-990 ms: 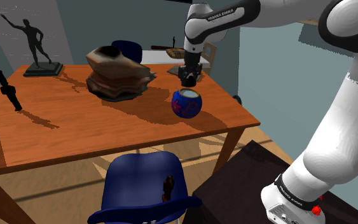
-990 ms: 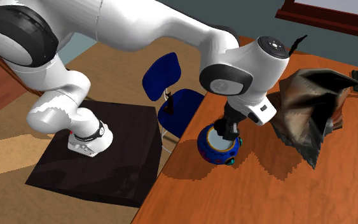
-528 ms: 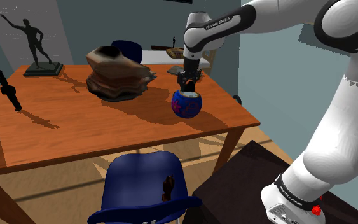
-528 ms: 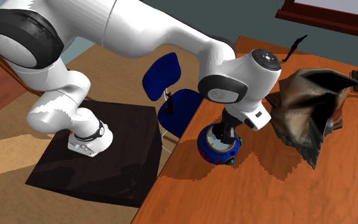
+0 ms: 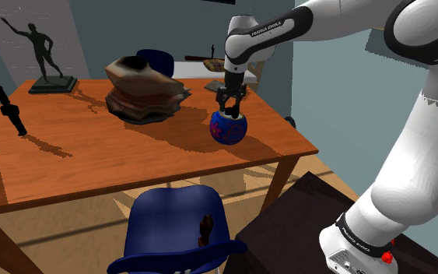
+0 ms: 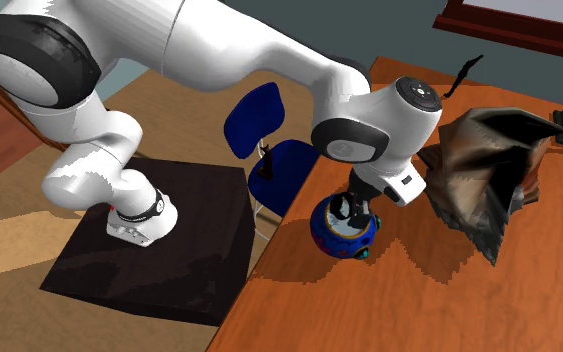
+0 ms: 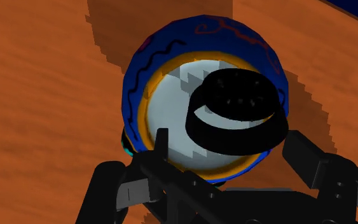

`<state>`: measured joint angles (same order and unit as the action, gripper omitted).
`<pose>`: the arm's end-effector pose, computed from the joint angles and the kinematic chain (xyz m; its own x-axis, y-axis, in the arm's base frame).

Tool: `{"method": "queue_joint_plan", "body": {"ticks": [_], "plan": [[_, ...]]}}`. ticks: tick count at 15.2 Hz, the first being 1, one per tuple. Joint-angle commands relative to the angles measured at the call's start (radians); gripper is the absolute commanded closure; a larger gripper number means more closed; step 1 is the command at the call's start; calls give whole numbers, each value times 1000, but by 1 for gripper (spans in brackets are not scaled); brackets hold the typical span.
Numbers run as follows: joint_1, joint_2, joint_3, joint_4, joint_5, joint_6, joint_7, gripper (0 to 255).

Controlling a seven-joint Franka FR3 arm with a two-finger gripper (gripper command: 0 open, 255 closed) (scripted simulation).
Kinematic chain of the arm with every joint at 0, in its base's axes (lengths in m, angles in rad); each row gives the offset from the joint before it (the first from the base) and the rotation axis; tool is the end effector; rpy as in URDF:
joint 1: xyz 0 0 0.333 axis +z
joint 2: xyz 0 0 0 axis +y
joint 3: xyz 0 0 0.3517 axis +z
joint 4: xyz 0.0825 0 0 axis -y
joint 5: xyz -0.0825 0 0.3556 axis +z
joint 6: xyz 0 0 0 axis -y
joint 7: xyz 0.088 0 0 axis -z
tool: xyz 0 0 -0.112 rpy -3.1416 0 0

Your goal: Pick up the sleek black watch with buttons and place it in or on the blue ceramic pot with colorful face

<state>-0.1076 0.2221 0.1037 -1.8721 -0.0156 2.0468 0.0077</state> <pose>0.5896 -0.0071 0.4362 0.9989 -0.0059 -0.0462 -0.0063 -0.9999 -0.0089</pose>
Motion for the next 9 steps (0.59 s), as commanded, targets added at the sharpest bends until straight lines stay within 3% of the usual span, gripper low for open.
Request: {"method": "queue_joint_plan", "body": {"ticks": [1,3,7,9], "plan": [[0,0,0,0,0,0,0,0],[0,0,0,0,0,0,0,0],[-1,-32,1,87,4,-119,-3,0],[-1,-32,1,87,4,-119,-3,0]]}}
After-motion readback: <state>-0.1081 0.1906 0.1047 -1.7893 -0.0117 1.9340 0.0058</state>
